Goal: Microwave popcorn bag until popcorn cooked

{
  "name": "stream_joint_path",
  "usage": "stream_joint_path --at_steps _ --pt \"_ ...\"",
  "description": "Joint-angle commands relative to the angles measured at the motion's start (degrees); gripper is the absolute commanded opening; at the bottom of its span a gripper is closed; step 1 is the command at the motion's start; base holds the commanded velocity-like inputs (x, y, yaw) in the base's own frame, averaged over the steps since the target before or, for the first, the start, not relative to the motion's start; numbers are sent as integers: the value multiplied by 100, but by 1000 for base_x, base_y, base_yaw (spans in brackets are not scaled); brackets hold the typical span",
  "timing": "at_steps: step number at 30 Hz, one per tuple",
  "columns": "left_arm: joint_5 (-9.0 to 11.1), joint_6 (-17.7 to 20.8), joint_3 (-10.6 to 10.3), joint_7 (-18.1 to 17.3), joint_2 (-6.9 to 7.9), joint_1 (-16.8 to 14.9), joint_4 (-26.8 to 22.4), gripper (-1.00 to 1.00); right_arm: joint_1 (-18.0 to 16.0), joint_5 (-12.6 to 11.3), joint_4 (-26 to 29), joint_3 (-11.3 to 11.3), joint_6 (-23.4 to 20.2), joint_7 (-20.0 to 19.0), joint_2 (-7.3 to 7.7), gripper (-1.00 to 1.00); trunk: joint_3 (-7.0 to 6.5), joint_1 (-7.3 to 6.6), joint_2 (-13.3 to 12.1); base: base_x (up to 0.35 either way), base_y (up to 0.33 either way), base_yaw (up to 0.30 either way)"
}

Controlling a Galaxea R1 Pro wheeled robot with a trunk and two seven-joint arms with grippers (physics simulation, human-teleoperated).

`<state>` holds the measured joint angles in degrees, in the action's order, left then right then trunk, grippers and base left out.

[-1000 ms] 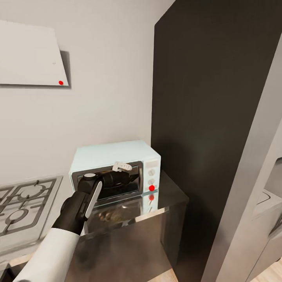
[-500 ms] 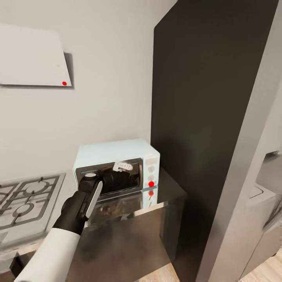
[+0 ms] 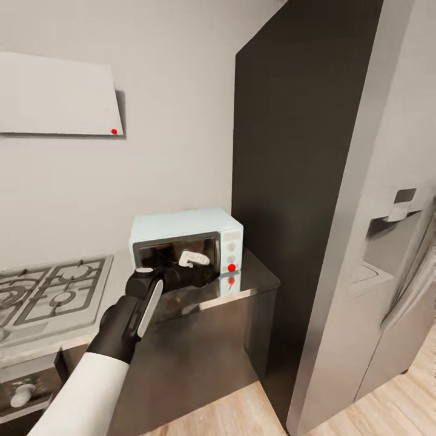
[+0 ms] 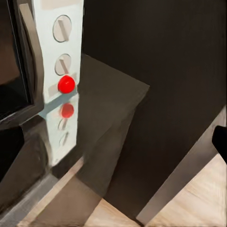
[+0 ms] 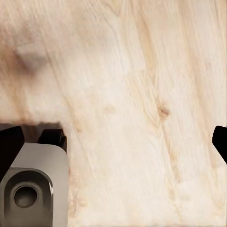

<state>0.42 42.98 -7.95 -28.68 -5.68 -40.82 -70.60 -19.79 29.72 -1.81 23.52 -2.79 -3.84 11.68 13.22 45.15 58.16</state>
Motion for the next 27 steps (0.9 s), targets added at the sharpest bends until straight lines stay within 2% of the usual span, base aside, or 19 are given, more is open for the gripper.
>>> stream_joint_path --at_steps 1,3,5,7,8,9,12,15,17,18,19,21,27 --pt "3 44 4 -15 -11 -5 -5 100 -6 52 -9 48 -15 -12 2 100 8 -3 7 -347 0 0" --pt "11 78 4 -15 -23 -5 65 100 -5 52 -12 47 -19 -12 1 100 8 -3 7 -347 0 0" --pt "18 118 4 -8 -27 -5 404 100 -5 55 -12 47 -24 -12 -6 100 8 -3 7 -347 0 0" --pt "19 98 4 266 -29 -5 1182 100 -6 59 -12 47 -28 -12 -5 100 8 -3 7 -347 0 0" --pt "23 14 6 662 -29 -5 1864 100 -5 60 -12 47 -28 -12 -3 100 8 -3 7 -347 0 0" --pt "39 -166 9 885 -29 -5 2324 100 -2 60 -12 47 -28 -12 -6 100 8 -3 7 -347 0 0" --pt "245 -801 20 1091 -29 -5 3291 100 -2 61 -12 45 -29 -16 -8 100 8 -3 7 -347 0 0" --pt "666 -1463 31 1406 -20 -5 4527 100 -3 62 -12 40 -29 -20 -8 100 8 -3 7 -346 0 0" --pt "966 -2216 44 1654 -2 -5 5423 100 -1 61 -12 42 -29 -15 -8 100 8 -3 7 -273 0 0" --pt "1216 -2777 45 1708 4 -5 6062 100 -2 61 -12 45 -29 -13 -8 100 8 -3 7 -194 0 0" --pt "1349 -3037 46 1721 8 -5 6408 100 -3 61 -12 43 -29 -12 -8 100 8 -3 7 -181 0 0" --pt "1512 -3384 48 1731 32 5 6877 100 -4 61 -12 41 -29 -12 -8 100 8 -3 7 -173 0 0" --pt "1759 -3592 48 1750 212 433 7054 100 -1 62 -12 45 -18 -12 -8 100 8 -3 7 -48 0 0"
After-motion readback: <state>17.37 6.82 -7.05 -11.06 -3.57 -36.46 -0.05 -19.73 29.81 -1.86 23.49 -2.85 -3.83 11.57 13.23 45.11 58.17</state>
